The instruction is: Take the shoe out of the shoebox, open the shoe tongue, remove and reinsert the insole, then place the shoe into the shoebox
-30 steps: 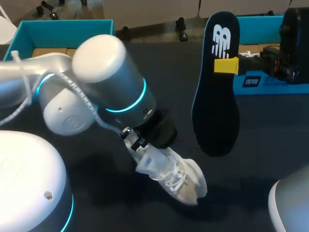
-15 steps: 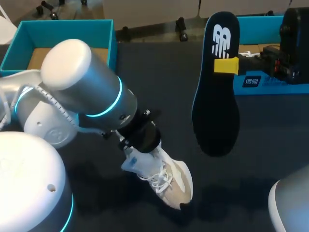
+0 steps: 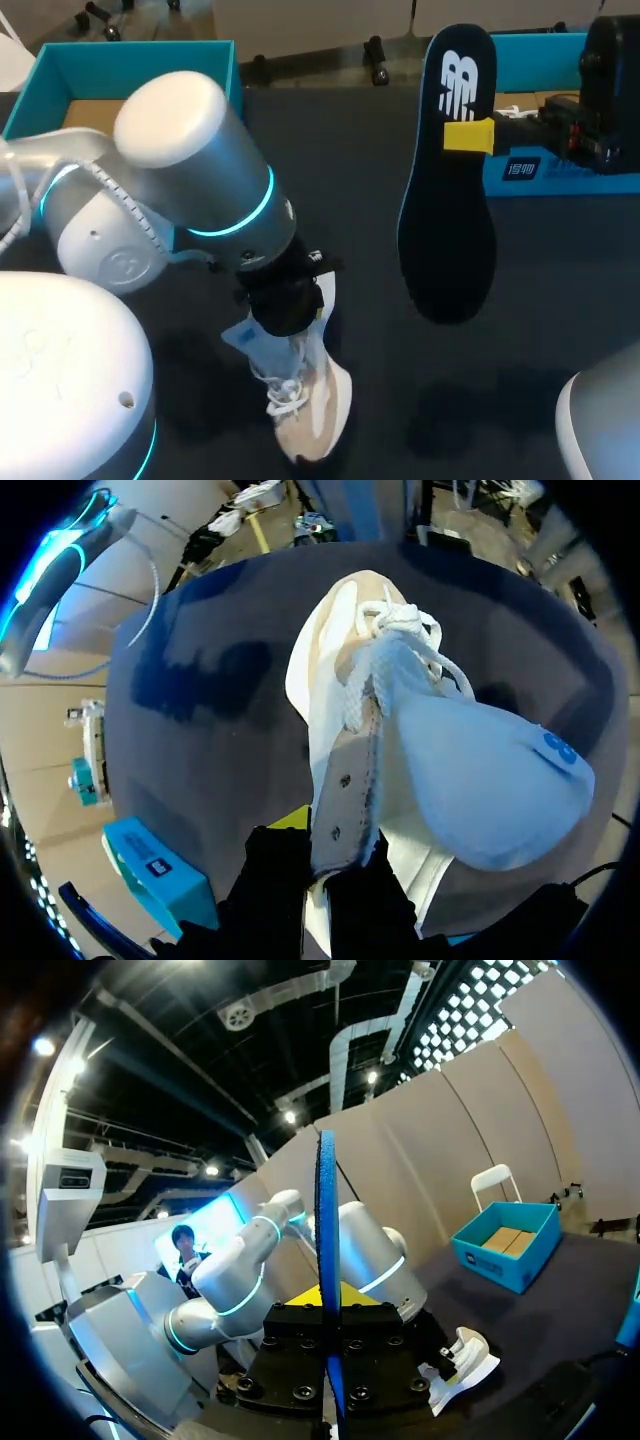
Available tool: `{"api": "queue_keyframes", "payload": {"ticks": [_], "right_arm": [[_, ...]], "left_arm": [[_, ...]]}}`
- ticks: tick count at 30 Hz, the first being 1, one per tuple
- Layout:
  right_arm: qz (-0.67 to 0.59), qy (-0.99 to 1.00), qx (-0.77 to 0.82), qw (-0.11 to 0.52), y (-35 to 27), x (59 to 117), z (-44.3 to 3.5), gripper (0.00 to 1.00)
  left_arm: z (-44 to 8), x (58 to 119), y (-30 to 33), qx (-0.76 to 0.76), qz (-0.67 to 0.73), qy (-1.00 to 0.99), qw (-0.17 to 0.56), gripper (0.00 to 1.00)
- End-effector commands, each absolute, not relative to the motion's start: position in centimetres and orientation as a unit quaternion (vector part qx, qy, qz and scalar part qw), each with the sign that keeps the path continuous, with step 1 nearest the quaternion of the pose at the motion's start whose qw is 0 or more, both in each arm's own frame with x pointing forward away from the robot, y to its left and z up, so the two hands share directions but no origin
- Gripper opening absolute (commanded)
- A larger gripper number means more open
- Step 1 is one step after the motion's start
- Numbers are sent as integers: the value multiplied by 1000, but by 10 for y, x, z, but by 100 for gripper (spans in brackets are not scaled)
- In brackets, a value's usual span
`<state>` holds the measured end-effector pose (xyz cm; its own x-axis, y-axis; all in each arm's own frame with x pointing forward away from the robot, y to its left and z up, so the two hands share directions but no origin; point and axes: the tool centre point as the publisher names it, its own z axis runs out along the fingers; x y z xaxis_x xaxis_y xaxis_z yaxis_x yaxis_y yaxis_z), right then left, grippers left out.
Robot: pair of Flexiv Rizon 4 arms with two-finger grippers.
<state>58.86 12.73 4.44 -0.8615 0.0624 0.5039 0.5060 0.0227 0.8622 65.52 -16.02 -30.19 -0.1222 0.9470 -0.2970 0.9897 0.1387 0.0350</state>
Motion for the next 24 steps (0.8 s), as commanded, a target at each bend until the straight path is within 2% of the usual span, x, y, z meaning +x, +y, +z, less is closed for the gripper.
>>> {"api": "queue_keyframes", "payload": {"ticks": [1,16,24], "right_arm": [[-667,-696,-204,167,130,592,45,0],[-667,-696,-204,167,130,592,45,0],[-667,-696,-204,167,130,592,45,0]], "left_arm": [[-306,661,-178,652,-58,751,89,0],[-331,663,-190,665,-34,745,40,0],[-345,661,-191,668,-21,743,38,0]]}}
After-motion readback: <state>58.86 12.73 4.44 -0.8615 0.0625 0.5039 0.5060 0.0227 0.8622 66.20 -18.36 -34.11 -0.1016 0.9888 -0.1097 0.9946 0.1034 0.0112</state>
